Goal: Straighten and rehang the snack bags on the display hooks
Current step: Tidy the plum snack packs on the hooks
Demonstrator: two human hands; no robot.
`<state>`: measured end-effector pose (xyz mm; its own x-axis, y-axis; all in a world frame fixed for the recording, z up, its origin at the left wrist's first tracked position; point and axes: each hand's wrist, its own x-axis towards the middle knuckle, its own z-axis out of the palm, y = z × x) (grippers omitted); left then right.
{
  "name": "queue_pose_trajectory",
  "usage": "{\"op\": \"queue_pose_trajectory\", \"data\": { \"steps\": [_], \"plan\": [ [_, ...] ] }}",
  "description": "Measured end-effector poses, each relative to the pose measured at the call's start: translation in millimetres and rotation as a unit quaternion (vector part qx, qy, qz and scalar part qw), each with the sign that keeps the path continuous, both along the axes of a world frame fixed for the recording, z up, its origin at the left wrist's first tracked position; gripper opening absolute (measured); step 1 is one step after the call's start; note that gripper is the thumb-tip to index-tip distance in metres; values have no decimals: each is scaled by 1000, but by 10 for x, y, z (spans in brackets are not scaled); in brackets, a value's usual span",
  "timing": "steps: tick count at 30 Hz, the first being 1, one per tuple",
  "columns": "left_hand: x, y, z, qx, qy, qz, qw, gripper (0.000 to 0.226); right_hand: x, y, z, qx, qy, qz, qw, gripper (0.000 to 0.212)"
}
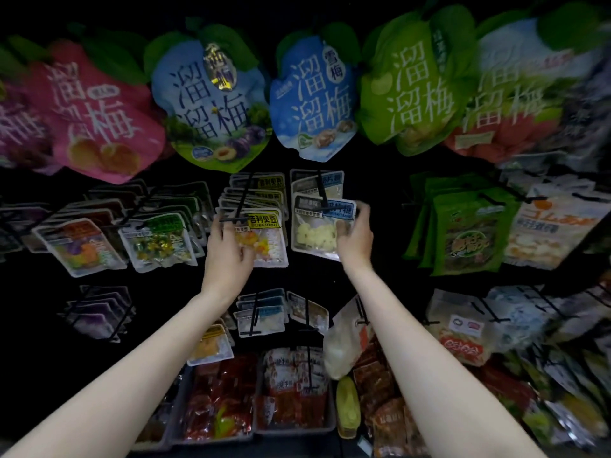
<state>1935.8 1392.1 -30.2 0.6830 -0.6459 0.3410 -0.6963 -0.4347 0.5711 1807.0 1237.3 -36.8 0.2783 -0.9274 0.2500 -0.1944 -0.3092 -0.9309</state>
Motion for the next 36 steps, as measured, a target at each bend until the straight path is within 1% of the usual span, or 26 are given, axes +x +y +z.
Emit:
{"op": "queue_pose_trajectory", "data": {
  "steps": [1, 2, 3, 5, 7, 9, 11, 14, 17, 19, 22, 25, 27, 32, 34, 36],
  "plan": [
    [-15, 31, 32, -13, -11, -7, 1000, 14, -32, -12, 46, -3, 4, 10, 1000, 42],
    [-28, 53, 62, -27, -24, -14, 999, 6, -66, -31, 88, -10, 18, 21, 1000, 44],
    [-38, 71, 87, -38, -37, -20, 998, 4, -97, -54, 122, -18, 42, 31, 998, 44],
    [-56, 76, 124, -57, -45, -22, 997, 7, -158, -104, 184, -27, 94, 51, 994, 46],
    [-86, 100, 149, -67, -30, -18, 997, 13, -227, -123, 242, -7, 109, 58, 992, 53],
    [-155, 154, 174, -74, 1, -24, 997, 23, -324, -119, 289, 4, 95, 60, 994, 54],
    [-251, 228, 146, -97, 6, -52, 994, 23, -431, -97, 321, 5, 82, 70, 994, 48],
    [-379, 291, 128, -108, -39, -108, 987, 18, -548, -70, 366, 4, 45, 72, 996, 45],
    [-495, 208, 245, -122, -83, -176, 973, 24, -641, -44, 427, -8, 23, 69, 997, 45],
    [-559, 119, 377, -140, -97, -202, 964, 28, -708, -3, 460, -23, 16, 68, 997, 46],
    [-611, -33, 517, -161, -100, -217, 958, 32, -859, 54, 486, -37, 1, 45, 998, 46],
    [-675, -150, 557, -164, -83, -221, 958, 39, -1066, 87, 507, -42, -16, 11, 999, 46],
    [-758, -243, 558, -169, -88, -238, 952, 42, -1230, 85, 523, -51, -24, -15, 998, 43],
    [-1220, -569, 501, -182, -124, -285, 933, 38, -1764, -57, 403, -39, -34, -92, 994, 34],
    [-1462, -717, 464, -173, -124, -311, 926, 37, -2040, -207, 323, -19, -26, -133, 991, 37],
    [-1707, -894, 402, -158, -118, -324, 925, 38, -2333, -443, 246, -3, 4, -167, 986, 42]
  ]
}}
